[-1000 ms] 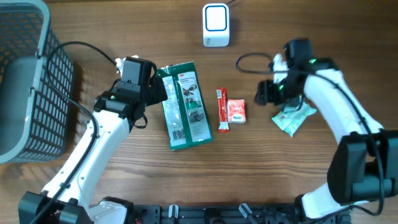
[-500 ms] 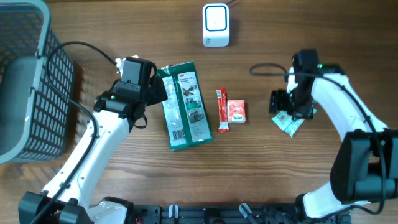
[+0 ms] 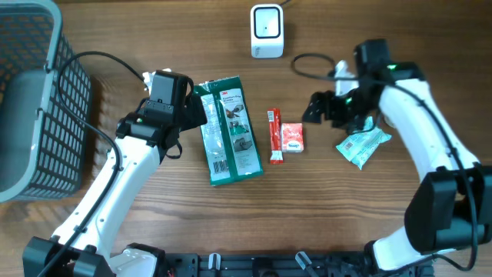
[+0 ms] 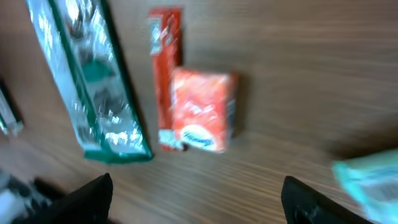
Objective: Scan the item barcode
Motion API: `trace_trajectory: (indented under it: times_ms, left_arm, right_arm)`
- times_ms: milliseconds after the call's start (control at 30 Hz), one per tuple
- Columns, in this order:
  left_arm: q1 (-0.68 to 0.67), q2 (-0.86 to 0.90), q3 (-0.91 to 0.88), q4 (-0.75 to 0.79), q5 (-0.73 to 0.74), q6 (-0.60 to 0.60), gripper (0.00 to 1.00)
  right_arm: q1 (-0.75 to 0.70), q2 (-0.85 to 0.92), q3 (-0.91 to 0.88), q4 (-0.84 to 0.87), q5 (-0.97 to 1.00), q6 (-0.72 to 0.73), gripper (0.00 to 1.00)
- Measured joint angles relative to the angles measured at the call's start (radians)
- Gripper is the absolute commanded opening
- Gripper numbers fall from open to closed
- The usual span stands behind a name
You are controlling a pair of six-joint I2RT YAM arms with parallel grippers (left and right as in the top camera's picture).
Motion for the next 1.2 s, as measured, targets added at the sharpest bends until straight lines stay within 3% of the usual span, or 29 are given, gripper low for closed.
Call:
trace_trajectory:
  times_ms: [200, 400, 833, 1200]
  left_arm:
    - [0.000, 0.000, 0.000, 0.000, 0.000, 0.000, 1.00]
    - [0.000, 0.000, 0.000, 0.000, 0.000, 0.000, 1.00]
    - [0.000, 0.000, 0.000, 0.000, 0.000, 0.000, 1.00]
    - [0.000, 0.000, 0.000, 0.000, 0.000, 0.000, 1.00]
  right_arm:
    - [0.160, 0.000, -0.081, 0.166, 0.040, 0.050, 0.86]
    - [0.307, 0.000, -0.159, 0.327, 0.247, 0.133, 0.77]
    - [0.208, 0.000, -0.171, 0.267, 0.339, 0.179, 0.50]
    - [0.208, 0.028, -0.272, 0.397, 0.340, 0.180, 0.49]
